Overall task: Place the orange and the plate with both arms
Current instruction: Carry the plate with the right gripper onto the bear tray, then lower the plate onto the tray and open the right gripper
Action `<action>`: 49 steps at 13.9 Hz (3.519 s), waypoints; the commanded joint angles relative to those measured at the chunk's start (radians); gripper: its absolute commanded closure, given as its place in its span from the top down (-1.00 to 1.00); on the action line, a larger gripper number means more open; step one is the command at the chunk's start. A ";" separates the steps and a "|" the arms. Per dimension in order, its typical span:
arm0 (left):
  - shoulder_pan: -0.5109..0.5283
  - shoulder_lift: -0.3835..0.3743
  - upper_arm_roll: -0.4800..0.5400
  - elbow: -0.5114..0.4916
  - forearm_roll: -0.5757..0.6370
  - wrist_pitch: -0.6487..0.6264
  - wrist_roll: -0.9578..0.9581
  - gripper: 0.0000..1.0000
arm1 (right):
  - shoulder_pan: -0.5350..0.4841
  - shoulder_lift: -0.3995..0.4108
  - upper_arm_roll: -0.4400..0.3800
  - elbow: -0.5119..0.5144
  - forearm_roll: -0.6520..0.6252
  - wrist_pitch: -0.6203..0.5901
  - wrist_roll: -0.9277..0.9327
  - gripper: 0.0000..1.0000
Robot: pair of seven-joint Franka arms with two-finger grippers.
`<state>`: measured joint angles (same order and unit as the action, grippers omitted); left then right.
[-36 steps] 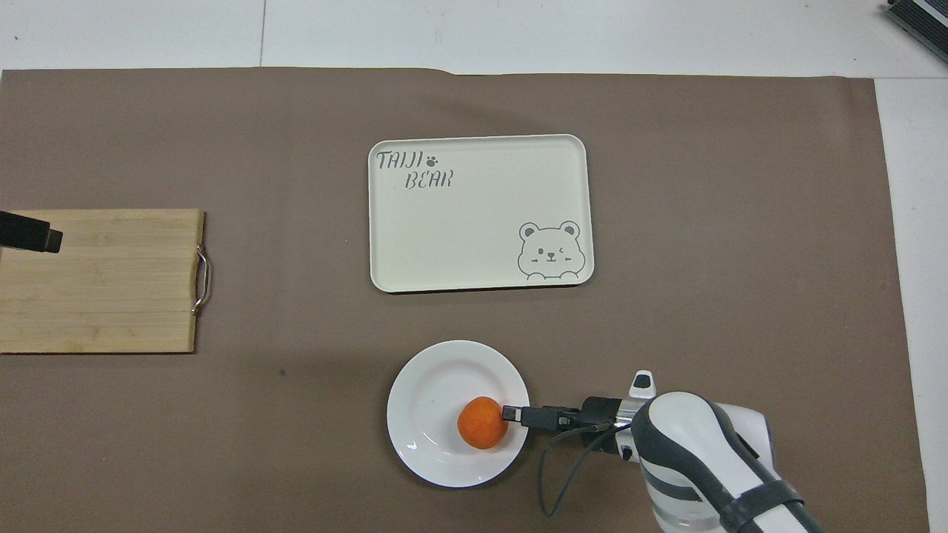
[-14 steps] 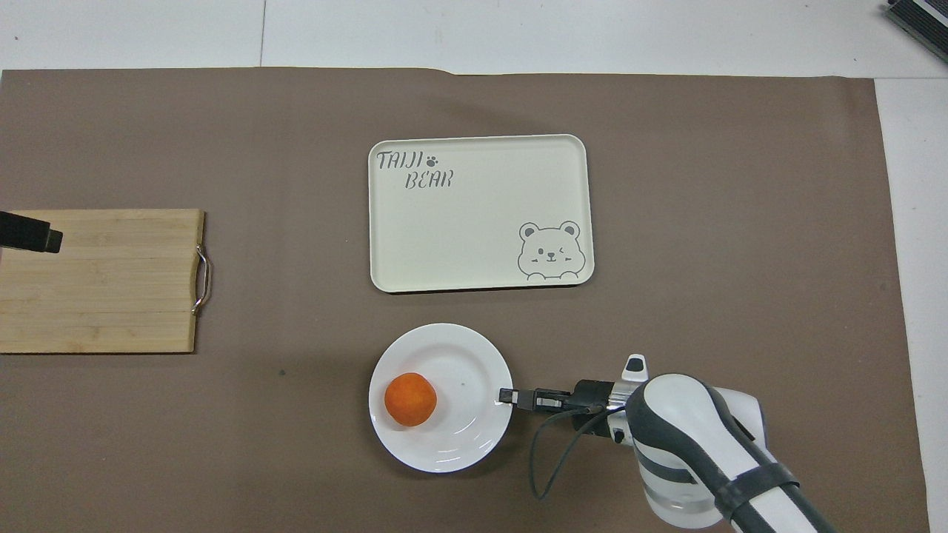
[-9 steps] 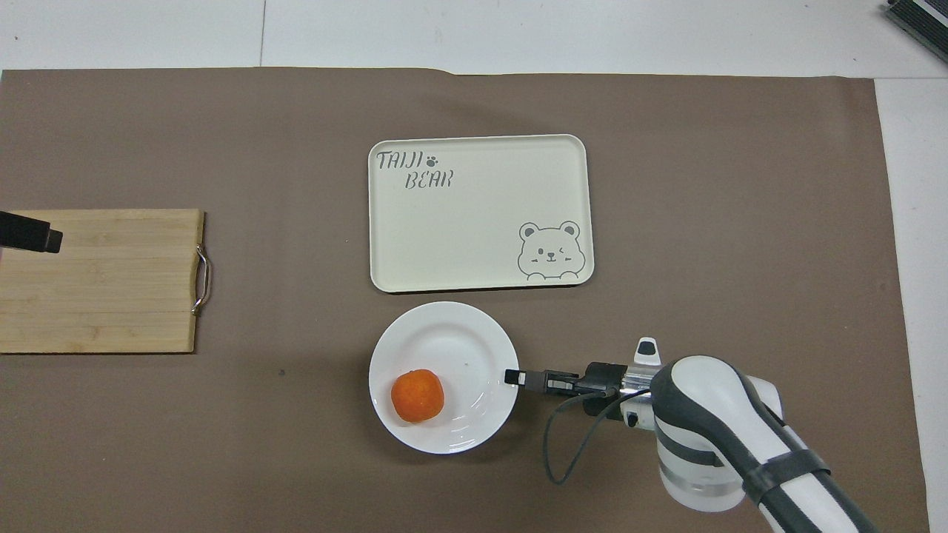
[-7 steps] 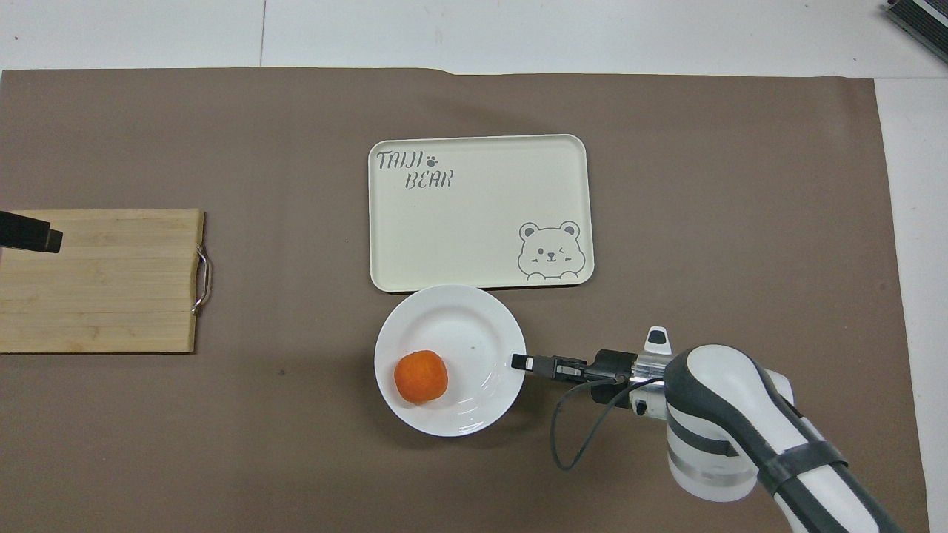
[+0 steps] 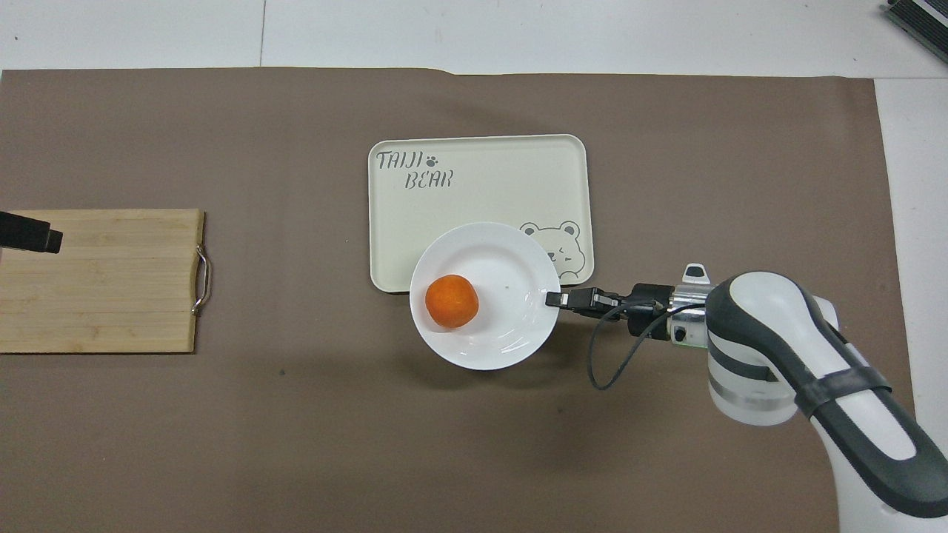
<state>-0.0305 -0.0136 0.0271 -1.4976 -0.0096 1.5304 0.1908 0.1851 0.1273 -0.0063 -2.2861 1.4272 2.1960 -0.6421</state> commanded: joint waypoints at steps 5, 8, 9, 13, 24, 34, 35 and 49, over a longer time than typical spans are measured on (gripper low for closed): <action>0.009 -0.006 -0.006 0.007 0.014 -0.021 0.007 1.00 | -0.022 0.169 0.003 0.313 -0.178 -0.016 0.315 -1.00; 0.009 -0.006 -0.006 0.007 0.014 -0.021 0.007 1.00 | -0.035 0.230 0.002 0.401 -0.212 -0.009 0.337 -1.00; 0.009 -0.005 -0.006 0.007 0.014 -0.021 0.007 1.00 | -0.035 0.248 0.002 0.425 -0.212 -0.005 0.337 -1.00; 0.009 -0.006 -0.006 0.007 0.014 -0.021 0.007 1.00 | -0.027 0.278 0.003 0.451 -0.192 0.018 0.320 -1.00; 0.009 -0.006 -0.006 0.007 0.014 -0.021 0.007 1.00 | -0.003 0.331 0.006 0.407 -0.116 0.082 0.194 -1.00; 0.009 -0.006 -0.006 0.007 0.014 -0.023 0.007 1.00 | -0.003 0.339 0.000 0.433 -0.094 0.087 0.148 1.00; 0.009 -0.006 -0.006 0.007 0.014 -0.021 0.007 1.00 | 0.000 0.334 -0.003 0.447 -0.112 0.108 0.157 1.00; 0.009 -0.006 -0.006 0.007 0.014 -0.021 0.007 1.00 | -0.013 0.172 -0.021 0.482 -1.061 0.194 0.741 1.00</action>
<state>-0.0305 -0.0136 0.0271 -1.4976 -0.0095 1.5293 0.1908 0.1772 0.3523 -0.0273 -1.7875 0.4802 2.4133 0.0154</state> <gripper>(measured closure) 0.000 0.000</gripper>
